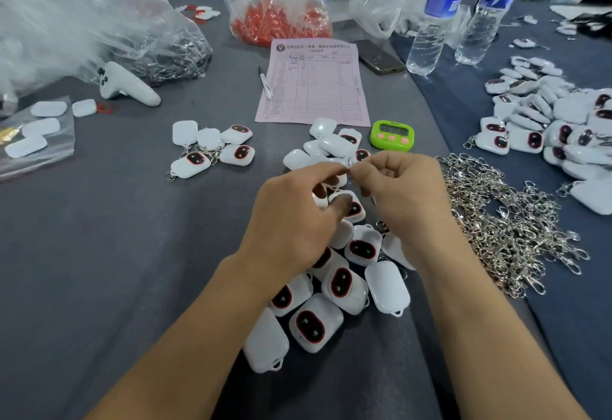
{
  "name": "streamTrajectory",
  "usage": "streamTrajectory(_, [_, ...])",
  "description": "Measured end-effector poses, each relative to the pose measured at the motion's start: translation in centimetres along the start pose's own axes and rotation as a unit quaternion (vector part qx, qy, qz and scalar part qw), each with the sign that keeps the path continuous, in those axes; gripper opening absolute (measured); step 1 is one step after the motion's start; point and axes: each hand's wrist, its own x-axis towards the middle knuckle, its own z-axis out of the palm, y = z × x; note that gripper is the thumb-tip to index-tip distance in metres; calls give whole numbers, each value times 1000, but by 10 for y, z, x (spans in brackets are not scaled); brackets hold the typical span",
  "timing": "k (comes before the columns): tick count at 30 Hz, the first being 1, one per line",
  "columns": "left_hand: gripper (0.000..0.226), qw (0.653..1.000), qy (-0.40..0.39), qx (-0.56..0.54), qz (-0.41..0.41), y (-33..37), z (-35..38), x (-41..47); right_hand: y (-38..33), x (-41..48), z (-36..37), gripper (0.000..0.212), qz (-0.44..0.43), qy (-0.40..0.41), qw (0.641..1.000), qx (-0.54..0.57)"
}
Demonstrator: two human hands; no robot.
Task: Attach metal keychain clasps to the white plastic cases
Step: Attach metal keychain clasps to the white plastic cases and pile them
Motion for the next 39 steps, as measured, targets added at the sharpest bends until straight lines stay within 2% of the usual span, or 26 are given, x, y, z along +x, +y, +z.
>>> streamTrajectory(3, [25,996,-5,-89,-28,-4,-2,3,-3,-6,9,24,12,-58,994,92])
streamTrajectory(6, [26,986,-4,-157,-52,-9,-4,5,-3,-7,13,17,16,-89,992,84])
streamTrajectory(8, [28,989,3,-136,-63,-11,-3,6,-2,-6,14,17,6,-76,995,61])
streamTrajectory(10, [25,995,13,-75,-61,-13,-2,5,2,-3,11,14,-28,-33,998,-53])
streamTrajectory(12, [27,999,2,-15,-52,-13,1,4,7,1,4,13,-48,-2,973,-227])
streamTrajectory(13, [28,999,-8,5,-46,-13,2,4,9,2,0,14,-40,-4,954,-297])
streamTrajectory(15, [30,999,-25,24,-36,-11,3,3,11,5,-9,18,-11,-38,930,-365])
streamTrajectory(20, [30,999,-25,19,-39,-12,3,4,6,9,-25,8,-8,-164,921,-352])
streamTrajectory(22, [29,999,-24,21,-36,-13,5,4,4,8,-31,17,-9,-186,916,-356])
streamTrajectory(27, [29,999,-25,29,-28,-13,6,4,3,6,-32,19,-5,-131,916,-378])
streamTrajectory(31, [28,999,-27,33,-25,-13,7,5,2,8,-32,27,2,-139,911,-388])
streamTrajectory(34, [29,998,-34,42,-22,-13,7,5,-1,6,-37,16,13,-103,915,-390])
streamTrajectory(35, [30,998,-36,39,-25,-13,7,5,-1,5,-42,18,19,-89,905,-415])
streamTrajectory(37, [30,998,-39,33,-27,-13,6,4,-1,2,-51,34,29,-110,860,-498])
streamTrajectory(38, [29,998,-40,33,-27,-12,6,5,-1,2,-53,35,31,-130,847,-514])
streamTrajectory(39, [29,998,-40,36,-27,-12,6,5,-1,3,-53,31,35,-147,850,-505])
